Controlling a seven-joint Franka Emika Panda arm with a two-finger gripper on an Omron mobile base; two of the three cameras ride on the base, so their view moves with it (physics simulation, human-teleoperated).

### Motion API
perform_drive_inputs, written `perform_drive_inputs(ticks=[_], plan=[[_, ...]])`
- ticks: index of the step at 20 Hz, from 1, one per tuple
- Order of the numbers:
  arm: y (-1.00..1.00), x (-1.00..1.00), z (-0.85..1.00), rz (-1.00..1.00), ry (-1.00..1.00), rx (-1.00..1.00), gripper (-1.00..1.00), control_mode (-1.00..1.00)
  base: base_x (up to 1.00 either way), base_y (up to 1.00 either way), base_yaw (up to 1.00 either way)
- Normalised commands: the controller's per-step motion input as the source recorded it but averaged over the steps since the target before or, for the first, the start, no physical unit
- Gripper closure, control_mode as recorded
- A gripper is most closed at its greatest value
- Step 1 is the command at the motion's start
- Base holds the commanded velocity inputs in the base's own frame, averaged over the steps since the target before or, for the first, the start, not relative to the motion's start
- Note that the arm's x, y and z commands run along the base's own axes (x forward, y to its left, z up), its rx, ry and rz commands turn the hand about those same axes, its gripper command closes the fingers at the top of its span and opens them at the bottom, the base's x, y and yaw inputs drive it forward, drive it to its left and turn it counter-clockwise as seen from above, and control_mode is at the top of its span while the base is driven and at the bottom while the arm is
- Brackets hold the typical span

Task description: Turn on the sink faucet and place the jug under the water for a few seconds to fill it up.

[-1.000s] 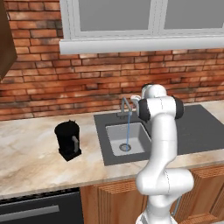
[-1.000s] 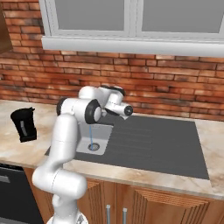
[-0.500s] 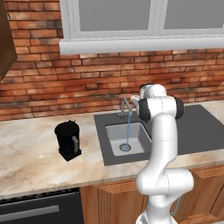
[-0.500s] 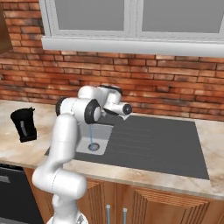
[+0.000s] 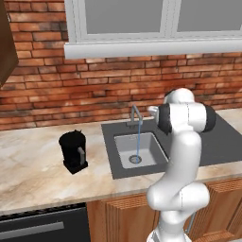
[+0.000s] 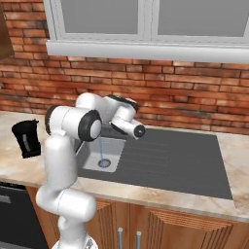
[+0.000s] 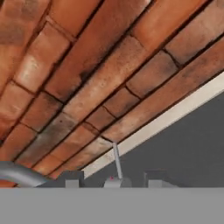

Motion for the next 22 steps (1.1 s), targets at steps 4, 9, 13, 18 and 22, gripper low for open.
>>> perform_drive_inputs(ticks=[4, 9, 13, 18, 22], plan=[[0.0, -1.0, 1.0, 0.01, -0.22, 0.0, -1.0, -1.0, 0.0, 0.0, 0.0], [0.02, -0.93, 1.0, 0.0, -0.15, -0.05, -1.0, -1.0, 0.0, 0.0, 0.0], [0.09, -0.72, 1.0, 0.0, -0.01, -0.08, -1.0, -1.0, 0.0, 0.0, 0.0], [0.1, -0.47, 1.0, 0.0, 0.07, -0.05, -1.0, -1.0, 0.0, 0.0, 0.0], [0.18, -0.42, 1.0, 0.0, 0.25, -0.02, -1.0, -1.0, 0.0, 0.0, 0.0]])
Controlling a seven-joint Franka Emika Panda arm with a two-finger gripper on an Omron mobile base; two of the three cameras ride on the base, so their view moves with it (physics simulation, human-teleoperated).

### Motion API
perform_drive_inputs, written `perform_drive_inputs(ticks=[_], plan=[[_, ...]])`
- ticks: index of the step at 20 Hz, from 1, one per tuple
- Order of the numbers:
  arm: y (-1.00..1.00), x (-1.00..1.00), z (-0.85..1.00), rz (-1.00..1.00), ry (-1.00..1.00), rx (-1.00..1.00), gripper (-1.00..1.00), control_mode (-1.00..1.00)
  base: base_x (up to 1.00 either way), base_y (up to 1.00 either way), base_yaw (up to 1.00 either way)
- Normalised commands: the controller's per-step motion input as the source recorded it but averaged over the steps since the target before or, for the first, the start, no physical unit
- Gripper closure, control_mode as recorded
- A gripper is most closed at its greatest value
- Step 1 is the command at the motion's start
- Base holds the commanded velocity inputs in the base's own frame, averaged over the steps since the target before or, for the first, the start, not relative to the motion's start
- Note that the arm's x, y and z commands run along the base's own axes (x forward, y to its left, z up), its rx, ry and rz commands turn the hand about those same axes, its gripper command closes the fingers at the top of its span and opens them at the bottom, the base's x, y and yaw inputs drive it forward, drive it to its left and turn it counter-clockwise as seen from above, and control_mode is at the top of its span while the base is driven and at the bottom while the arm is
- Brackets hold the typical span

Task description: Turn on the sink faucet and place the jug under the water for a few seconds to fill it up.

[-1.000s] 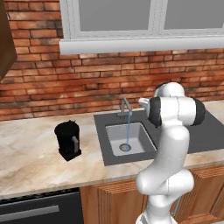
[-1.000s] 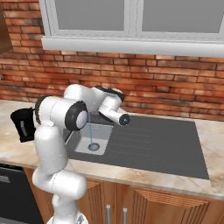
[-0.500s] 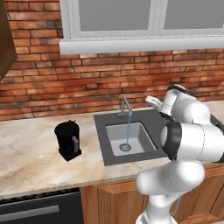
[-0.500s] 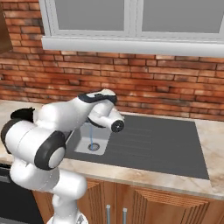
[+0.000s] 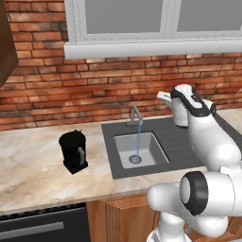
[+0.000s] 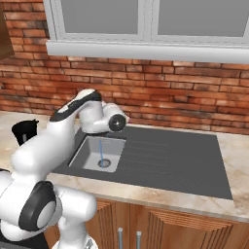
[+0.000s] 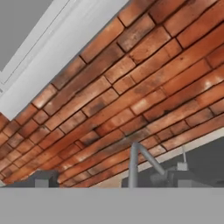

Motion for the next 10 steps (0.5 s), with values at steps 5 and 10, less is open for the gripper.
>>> perform_drive_inputs(ticks=[5, 10], plan=[[0.43, -0.48, 0.9, -0.02, 0.33, -0.06, -1.0, -1.0, 0.0, 0.0, 0.0], [0.82, -0.69, 0.1, 0.0, 0.31, -0.23, -1.0, -1.0, 0.0, 0.0, 0.0]])
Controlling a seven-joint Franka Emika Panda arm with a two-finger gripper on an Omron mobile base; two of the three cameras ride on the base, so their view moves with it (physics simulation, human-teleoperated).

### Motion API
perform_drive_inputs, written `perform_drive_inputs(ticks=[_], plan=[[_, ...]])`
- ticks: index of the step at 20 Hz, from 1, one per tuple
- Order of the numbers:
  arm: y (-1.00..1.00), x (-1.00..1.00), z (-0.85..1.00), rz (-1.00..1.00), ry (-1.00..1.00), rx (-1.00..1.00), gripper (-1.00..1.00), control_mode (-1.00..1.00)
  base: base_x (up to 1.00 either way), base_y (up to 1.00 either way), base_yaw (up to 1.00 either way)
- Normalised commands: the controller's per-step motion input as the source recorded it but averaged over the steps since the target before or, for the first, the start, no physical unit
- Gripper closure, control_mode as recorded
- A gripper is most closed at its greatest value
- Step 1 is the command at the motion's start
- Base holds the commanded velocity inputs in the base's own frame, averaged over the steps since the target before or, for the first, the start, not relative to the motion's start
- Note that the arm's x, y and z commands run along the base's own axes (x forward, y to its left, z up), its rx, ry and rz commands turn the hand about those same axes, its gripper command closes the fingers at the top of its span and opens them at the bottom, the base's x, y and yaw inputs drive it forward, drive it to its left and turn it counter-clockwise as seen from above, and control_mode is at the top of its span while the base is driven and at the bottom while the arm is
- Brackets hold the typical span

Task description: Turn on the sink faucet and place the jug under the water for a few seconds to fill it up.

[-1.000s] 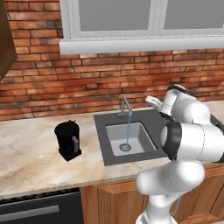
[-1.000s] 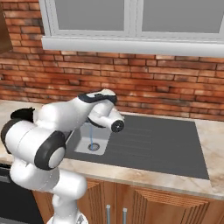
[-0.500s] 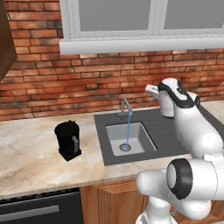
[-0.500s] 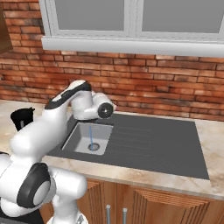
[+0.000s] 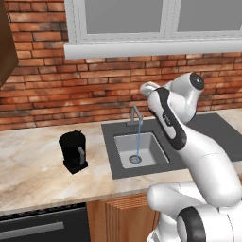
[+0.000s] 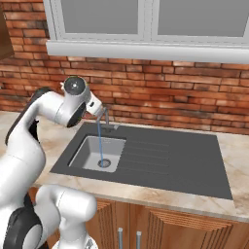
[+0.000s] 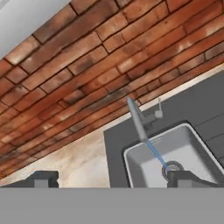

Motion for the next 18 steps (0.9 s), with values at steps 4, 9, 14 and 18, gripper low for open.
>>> perform_drive_inputs(ticks=[4, 9, 14, 18], plan=[[1.0, -0.94, -0.46, 0.13, 0.11, -0.4, -1.0, -1.0, 0.0, 0.0, 0.0], [1.0, -0.84, -0.74, 0.16, 0.04, -0.43, -1.0, -1.0, 0.0, 0.0, 0.0], [0.79, -0.72, -0.78, 0.23, 0.1, -0.16, -1.0, -1.0, 0.0, 0.0, 0.0], [0.84, -0.14, -0.23, 0.26, 0.41, -0.08, -1.0, -1.0, 0.0, 0.0, 0.0]])
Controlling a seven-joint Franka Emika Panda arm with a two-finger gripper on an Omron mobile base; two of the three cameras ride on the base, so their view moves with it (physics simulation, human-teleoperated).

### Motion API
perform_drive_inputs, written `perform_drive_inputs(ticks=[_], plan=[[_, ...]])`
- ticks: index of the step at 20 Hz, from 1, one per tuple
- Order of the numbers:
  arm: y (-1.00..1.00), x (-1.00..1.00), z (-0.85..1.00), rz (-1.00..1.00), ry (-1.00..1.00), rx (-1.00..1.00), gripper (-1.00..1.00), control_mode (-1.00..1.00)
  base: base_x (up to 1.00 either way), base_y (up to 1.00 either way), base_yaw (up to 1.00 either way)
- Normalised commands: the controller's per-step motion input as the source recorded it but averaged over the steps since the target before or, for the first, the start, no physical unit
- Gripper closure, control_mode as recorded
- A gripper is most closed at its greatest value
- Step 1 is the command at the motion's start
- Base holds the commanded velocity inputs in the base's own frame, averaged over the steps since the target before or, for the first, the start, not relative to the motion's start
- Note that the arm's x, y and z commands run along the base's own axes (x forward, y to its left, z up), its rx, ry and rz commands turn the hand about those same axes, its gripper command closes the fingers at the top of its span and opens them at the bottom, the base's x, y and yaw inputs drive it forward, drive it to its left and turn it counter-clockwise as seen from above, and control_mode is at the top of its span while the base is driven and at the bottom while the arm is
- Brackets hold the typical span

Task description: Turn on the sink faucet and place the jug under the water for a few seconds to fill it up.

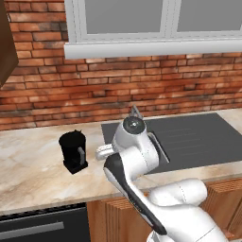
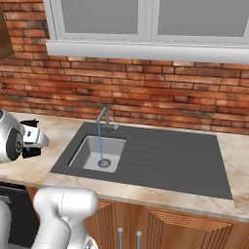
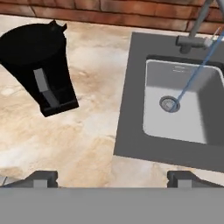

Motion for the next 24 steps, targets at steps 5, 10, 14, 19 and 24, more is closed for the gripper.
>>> perform_drive_inputs(ticks=[5, 10, 14, 19, 24], plan=[[0.6, 0.02, -0.16, 0.28, 0.48, -0.01, -1.0, -1.0, 0.0, 0.0, 0.0], [0.52, 0.13, -0.14, 0.13, 0.29, 0.0, -1.0, -1.0, 0.0, 0.0, 0.0], [0.19, 0.15, -0.12, 0.0, 0.06, -0.02, -1.0, -1.0, 0.0, 0.0, 0.0], [0.24, 0.05, -0.21, 0.0, -0.02, -0.04, -1.0, -1.0, 0.0, 0.0, 0.0], [0.07, 0.0, -0.31, 0.0, -0.1, 0.0, -1.0, -1.0, 0.0, 0.0, 0.0]])
